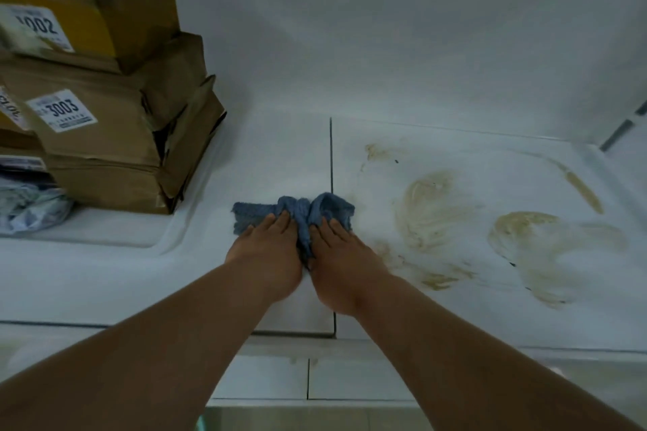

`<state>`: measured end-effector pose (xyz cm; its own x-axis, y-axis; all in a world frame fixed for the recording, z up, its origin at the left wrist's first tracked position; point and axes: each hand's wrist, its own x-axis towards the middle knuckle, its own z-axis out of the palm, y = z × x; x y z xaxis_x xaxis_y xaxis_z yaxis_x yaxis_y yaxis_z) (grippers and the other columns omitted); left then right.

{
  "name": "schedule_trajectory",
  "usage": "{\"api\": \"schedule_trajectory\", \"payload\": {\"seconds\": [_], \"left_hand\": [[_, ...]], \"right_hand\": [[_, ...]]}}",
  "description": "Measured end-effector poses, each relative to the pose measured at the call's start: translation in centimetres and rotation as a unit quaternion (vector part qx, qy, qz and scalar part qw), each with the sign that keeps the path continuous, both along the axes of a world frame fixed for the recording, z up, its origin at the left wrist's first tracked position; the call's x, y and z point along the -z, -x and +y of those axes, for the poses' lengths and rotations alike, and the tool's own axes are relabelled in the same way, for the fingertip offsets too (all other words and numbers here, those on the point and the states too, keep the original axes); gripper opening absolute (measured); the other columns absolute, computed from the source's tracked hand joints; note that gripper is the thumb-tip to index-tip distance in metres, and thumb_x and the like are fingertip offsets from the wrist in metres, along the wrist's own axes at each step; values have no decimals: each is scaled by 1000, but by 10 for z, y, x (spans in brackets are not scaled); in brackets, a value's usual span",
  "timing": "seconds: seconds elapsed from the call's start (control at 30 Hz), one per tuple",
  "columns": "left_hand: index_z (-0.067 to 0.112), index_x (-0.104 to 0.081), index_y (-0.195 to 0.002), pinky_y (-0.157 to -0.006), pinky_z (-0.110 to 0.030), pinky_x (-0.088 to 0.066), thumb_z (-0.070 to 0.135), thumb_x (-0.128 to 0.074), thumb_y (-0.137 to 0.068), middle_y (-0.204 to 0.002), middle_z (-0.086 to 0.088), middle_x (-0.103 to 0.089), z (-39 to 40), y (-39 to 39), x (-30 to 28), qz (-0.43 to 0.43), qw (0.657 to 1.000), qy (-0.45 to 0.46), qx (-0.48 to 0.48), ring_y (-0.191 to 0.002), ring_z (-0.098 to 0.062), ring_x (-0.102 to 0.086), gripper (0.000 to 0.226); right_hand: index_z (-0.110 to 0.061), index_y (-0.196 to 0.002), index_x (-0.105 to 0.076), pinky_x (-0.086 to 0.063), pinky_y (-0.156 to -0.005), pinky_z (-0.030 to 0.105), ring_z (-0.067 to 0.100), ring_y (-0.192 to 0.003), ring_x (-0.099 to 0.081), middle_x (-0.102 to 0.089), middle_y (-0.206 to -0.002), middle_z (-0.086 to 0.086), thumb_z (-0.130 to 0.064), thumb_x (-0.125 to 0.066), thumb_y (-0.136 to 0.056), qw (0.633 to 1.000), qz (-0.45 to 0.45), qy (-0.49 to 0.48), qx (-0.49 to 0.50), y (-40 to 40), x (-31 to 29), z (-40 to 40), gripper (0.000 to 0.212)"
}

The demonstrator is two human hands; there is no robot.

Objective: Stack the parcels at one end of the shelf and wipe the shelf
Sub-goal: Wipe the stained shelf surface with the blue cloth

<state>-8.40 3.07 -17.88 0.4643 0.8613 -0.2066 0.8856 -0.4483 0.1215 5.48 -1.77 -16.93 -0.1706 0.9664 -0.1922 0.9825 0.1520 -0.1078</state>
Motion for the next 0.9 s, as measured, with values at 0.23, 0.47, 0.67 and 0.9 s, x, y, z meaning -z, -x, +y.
{"api": "schedule_trajectory", "payload": {"seconds": [0.23,0.47,0.67,0.9], "left_hand": [[20,-31,-149,-114,-40,-31,33,-40,-96,-155,-1,-31,-54,15,-14,-43,999,3,-9,-140,-22,-32,56],[23,-56,-122,-96,-36,-48,25,-49,-92,-121,3,-61,-92,22,-35,-20,1000,10,3,-111,-17,-56,31],[18,-62,-107,-94,-35,-50,30,-46,-95,-111,-3,-64,-104,22,-49,33,999,23,18,-103,-21,-60,24],[9,-63,-90,-72,-27,-41,37,-45,-99,-96,-9,-63,-86,11,-95,-178,959,212,-67,-90,-19,-55,34]], "right_hand": [[-13,-155,2,4,-121,33,19,-150,8,6,-163,3,-31,-23,-105,999,4,32,12,12,-6,-57,59],[-17,-155,-18,-5,-121,34,19,-150,-13,-16,-162,0,-20,-41,-99,999,20,-19,23,24,-5,-107,61],[-18,-118,-56,-31,-111,33,22,-113,-57,-65,-119,1,-21,-65,-84,997,29,-37,61,22,-26,-125,36],[-8,-106,-62,-44,-77,29,24,-96,-60,-65,-106,10,-24,-42,-100,928,288,12,236,-20,-82,-117,27]]}}
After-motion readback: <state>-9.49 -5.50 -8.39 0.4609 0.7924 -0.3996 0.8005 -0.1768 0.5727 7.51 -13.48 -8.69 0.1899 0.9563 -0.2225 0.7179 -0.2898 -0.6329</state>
